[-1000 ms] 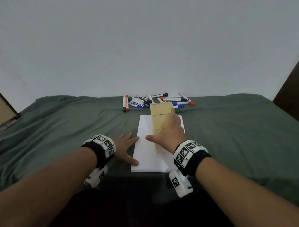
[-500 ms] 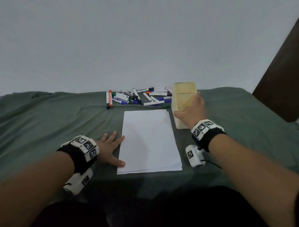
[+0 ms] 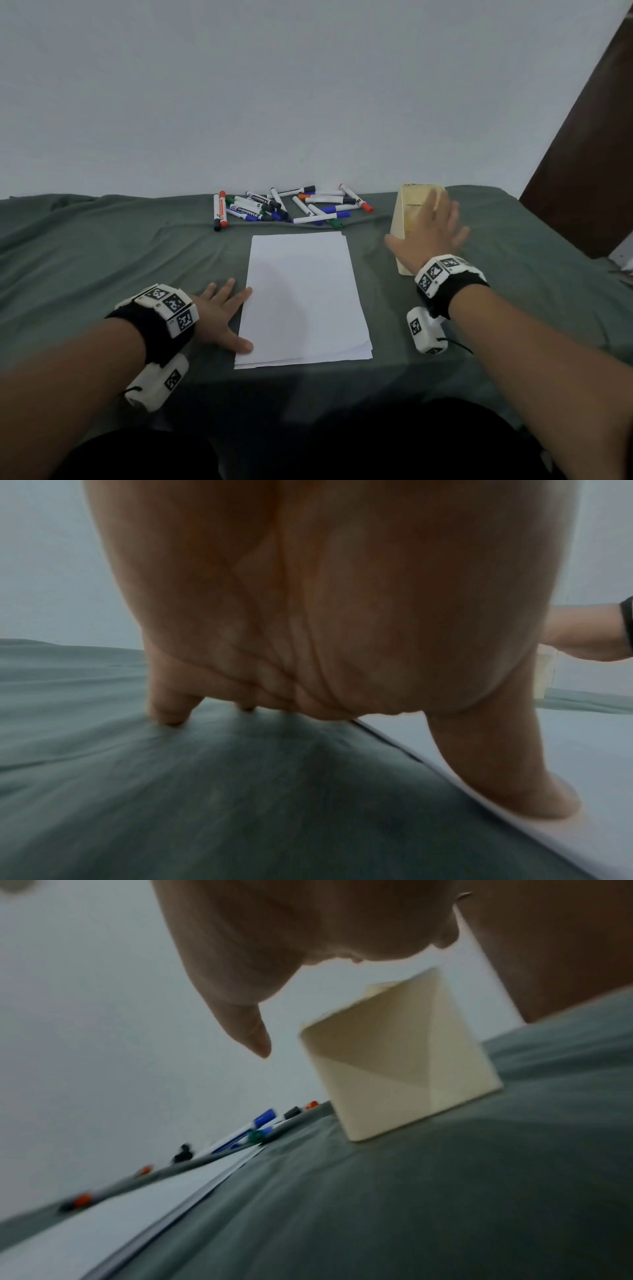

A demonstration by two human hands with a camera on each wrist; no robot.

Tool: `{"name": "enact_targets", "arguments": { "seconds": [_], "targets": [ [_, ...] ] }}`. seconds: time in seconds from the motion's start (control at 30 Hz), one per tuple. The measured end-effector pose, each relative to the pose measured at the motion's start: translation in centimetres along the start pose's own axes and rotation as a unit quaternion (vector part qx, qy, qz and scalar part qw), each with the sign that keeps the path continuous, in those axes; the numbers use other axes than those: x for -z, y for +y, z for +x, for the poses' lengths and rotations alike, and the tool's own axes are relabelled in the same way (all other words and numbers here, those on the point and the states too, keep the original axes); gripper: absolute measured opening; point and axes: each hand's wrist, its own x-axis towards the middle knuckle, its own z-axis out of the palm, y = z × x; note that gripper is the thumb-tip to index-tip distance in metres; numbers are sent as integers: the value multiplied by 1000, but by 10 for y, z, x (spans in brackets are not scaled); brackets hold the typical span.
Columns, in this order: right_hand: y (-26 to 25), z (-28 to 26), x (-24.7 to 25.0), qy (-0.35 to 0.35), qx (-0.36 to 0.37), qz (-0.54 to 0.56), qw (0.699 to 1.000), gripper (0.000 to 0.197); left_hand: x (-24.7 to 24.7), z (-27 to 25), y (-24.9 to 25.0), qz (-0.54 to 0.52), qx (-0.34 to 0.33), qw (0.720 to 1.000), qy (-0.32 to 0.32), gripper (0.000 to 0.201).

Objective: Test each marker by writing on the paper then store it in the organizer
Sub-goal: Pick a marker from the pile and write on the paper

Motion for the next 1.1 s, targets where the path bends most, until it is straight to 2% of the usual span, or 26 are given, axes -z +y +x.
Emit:
{"name": "enact_targets", "arguments": {
  "seconds": [0.07, 0.1, 0.13, 0.2, 0.27, 0.3, 0.4, 0.47, 0.6, 0.73, 0.83, 1.0, 1.1],
  "targets": [
    [-19, -7, -3, 17, 128, -42, 991, 112, 1, 0, 3, 5, 6, 1000, -6, 127],
    [-29, -9, -6, -7, 189, -35, 981, 107, 2, -1, 5, 10, 10, 1000, -8, 127],
    [-39, -10, -10, -53, 236, -22, 970, 103, 2, -2, 6, 15, 14, 1000, -9, 126],
    [-55, -10, -20, -172, 281, -29, 944, 101, 4, -3, 9, 20, 19, 1000, -10, 124],
    [-64, -9, -33, -264, 276, -67, 922, 102, 6, -5, 10, 19, 19, 1000, -14, 125],
    [-66, -9, -40, -288, 267, -86, 916, 102, 7, -6, 10, 16, 18, 1000, -15, 126],
    [-60, -9, -61, -328, 239, -130, 905, 101, 13, -5, 8, 5, 13, 1000, -9, 130],
    [-55, -11, -70, -354, 218, -145, 898, 102, 28, -3, 6, -13, 11, 1000, -3, 123],
    [-55, -11, -78, -365, 197, -130, 901, 106, 81, 10, 15, 2, -7, 998, 60, 77],
    [-56, -12, -75, -369, 192, -121, 901, 106, 128, 35, 30, 45, 9, 984, 170, 63],
    [-57, -13, -71, -379, 186, -109, 900, 106, 151, 57, 43, 34, 0, 973, 228, 47],
    [-60, -14, -64, -391, 184, -99, 896, 107, 175, 99, 59, 22, -52, 960, 276, 30],
    [-62, -14, -61, -397, 181, -96, 895, 107, 183, 121, 65, 39, -48, 956, 288, 25]
  ]
}}
